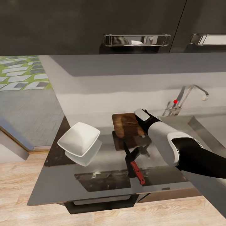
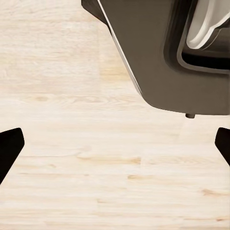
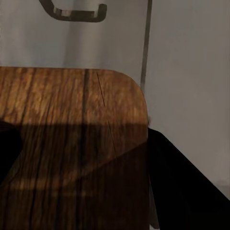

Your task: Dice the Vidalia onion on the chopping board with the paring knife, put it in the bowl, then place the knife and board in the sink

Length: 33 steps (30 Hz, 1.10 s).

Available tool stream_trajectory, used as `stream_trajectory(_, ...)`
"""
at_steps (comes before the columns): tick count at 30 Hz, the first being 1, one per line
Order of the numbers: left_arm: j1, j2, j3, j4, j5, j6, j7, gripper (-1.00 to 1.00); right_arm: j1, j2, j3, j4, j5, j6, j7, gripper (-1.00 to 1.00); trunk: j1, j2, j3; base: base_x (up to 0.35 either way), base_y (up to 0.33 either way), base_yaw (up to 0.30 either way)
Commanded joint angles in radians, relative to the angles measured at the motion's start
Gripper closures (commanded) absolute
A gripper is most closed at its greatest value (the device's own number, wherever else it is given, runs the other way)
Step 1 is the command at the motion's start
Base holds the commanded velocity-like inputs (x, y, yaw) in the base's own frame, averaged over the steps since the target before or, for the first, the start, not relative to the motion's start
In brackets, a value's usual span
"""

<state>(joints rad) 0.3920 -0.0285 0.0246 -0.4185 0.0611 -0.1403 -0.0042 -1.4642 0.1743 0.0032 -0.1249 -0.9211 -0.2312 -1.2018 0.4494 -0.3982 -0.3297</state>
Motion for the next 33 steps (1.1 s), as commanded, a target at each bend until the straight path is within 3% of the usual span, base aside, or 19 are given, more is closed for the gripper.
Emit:
stream_trajectory(1,0.001,-0.001,0.002,-0.002,0.007,-0.001,0.0,-1.0,-0.001,0.0,0.001,0.0,-0.004,-0.008,0.003,1.0,0.001,-0.002,-0.002,0.005,0.0,0.0)
stream_trajectory(33,0.001,0.0,0.003,-0.002,0.006,-0.001,0.0,-1.0,-0.001,0.0,0.001,0.004,-0.006,-0.008,0.005,1.0,0.001,-0.002,-0.026,0.001,0.0,0.0)
